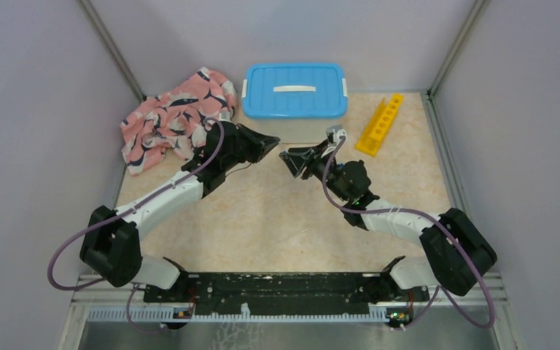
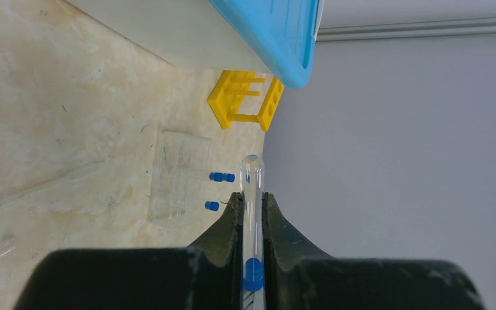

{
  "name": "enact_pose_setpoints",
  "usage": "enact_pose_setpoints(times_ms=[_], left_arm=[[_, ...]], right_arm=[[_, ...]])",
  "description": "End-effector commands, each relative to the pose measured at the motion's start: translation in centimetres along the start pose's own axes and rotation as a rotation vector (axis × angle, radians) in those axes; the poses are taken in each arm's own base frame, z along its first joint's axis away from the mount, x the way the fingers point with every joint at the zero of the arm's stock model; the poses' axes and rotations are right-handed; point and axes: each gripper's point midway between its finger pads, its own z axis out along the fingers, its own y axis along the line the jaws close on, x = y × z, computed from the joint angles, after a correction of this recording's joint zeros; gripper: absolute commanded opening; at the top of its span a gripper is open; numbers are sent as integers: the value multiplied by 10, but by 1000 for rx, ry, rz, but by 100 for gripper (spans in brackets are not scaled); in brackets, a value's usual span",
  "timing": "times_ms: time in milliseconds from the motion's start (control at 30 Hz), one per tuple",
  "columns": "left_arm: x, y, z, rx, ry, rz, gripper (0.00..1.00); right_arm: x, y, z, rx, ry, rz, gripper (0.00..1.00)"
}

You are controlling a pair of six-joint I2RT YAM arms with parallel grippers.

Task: Organize the chemistry lab equipment
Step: Pick up the test tube at the center of the board.

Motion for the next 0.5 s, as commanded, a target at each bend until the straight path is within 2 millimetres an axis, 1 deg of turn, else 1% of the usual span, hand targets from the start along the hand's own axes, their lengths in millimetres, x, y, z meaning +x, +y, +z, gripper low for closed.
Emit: enact_pose_setpoints(times_ms=[0, 300, 400, 467], left_arm=[[1, -15, 1, 35, 19, -86, 0], [1, -17, 4, 37, 21, -89, 0], [2, -16, 5, 37, 22, -87, 0], [2, -16, 5, 36, 23, -89, 0]], right_arm=[[-32, 22, 15, -73, -102, -2, 44], [-27, 20, 22, -73, -100, 17, 41], [-27, 19, 24, -71, -100, 23, 35], [-25, 19, 27, -72, -90, 28, 34]])
